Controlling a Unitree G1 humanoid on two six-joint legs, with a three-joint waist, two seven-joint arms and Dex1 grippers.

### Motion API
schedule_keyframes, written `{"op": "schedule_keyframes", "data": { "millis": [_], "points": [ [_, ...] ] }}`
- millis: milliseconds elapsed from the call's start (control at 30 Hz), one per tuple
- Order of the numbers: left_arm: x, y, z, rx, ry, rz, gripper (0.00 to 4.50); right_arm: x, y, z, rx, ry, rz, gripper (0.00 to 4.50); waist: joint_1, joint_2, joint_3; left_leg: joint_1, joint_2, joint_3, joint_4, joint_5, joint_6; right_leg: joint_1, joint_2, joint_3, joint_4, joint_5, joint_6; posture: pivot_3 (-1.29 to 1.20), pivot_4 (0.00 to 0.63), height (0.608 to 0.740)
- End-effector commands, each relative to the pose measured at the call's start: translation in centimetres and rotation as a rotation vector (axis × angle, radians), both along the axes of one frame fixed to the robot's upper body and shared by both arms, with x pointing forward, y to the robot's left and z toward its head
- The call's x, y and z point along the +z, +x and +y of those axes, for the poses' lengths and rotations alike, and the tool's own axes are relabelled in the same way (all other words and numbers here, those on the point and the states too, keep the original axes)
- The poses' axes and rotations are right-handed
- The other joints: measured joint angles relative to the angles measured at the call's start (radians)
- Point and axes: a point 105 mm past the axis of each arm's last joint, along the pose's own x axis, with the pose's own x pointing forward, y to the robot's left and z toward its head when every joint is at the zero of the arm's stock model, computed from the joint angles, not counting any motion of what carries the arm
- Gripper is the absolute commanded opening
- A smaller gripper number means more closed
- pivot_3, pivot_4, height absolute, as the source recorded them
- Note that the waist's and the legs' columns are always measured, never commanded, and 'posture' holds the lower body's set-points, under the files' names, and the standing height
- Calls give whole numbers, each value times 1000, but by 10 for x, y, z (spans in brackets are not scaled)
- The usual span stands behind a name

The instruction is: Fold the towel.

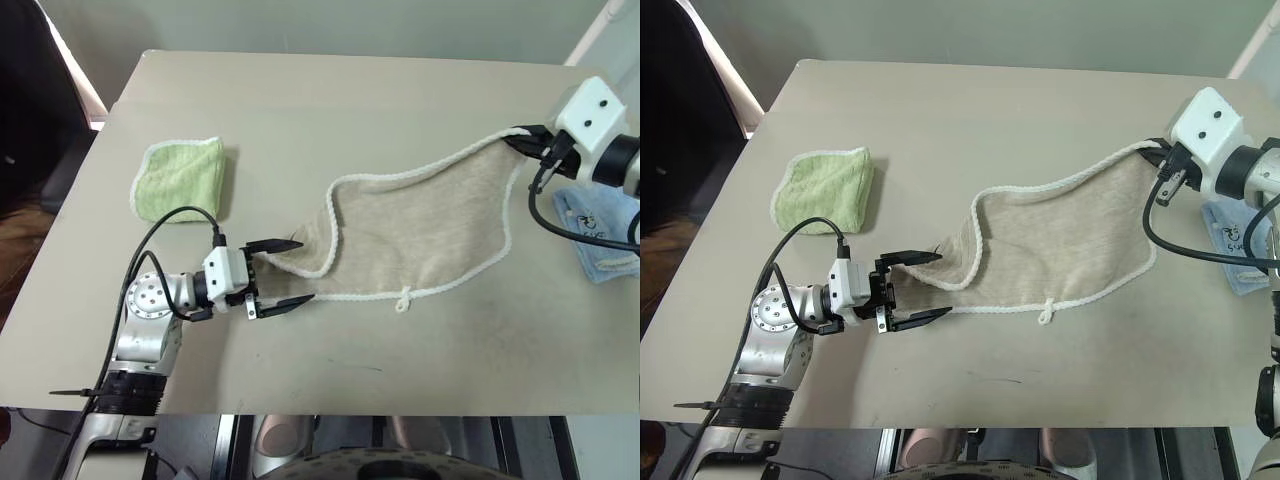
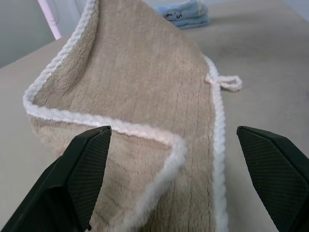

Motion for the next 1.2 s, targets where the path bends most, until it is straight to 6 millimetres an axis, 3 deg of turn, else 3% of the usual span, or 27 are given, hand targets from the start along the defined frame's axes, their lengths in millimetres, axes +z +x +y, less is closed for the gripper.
{"op": "schedule_keyframes", "data": {
  "millis": [33, 200, 467, 633, 733, 1100, 1200],
  "points": [
    [-1, 3, -3, 17, 34, -31, 4500, 24, -4, 5, 19, 7, -75, 26, -1, 0, 0, 0, 0, 0, 0, 0, 0, 0, 0, 0, 0, 0, 0, 0, 150, 728],
    [2, 11, -12, 45, 43, -76, 4500, 22, -5, 6, 21, 0, -68, 26, 0, 0, 0, 0, 0, 0, -1, 0, 0, -1, 0, 0, 0, 1, 1, 0, 150, 728],
    [9, 40, -21, 119, 122, -160, 4500, 16, -4, 8, 27, -14, -64, 26, -1, 0, 0, 0, 0, 0, -1, 2, 1, 0, 0, 0, 1, 2, 0, 0, 150, 728],
    [14, 43, -19, 125, 148, -168, 4500, 16, -4, 9, 31, -17, -75, 26, -2, 0, 0, 0, 0, 0, -1, 2, 1, -1, 0, -1, 1, 4, 3, 0, 150, 728],
    [15, 41, -19, 119, 156, -166, 3931, 14, -5, 8, 30, -23, -73, 0, -2, 0, 0, 0, 0, 0, -1, 2, 1, -1, 0, -1, 1, 4, 3, 0, 150, 728],
    [18, 39, -14, 117, 226, -194, 29, 10, -5, 8, 33, -25, -67, 0, -3, 0, 0, 0, 0, 0, 0, 3, 1, -1, 0, -1, 1, 3, 1, 0, 150, 728],
    [21, 44, -7, 161, 217, -196, 29, 9, -5, 6, 28, -25, -67, 0, -3, 0, 0, 0, 0, 0, 0, 3, 1, -1, 0, -1, 1, 3, 0, 0, 150, 728]
  ]
}}
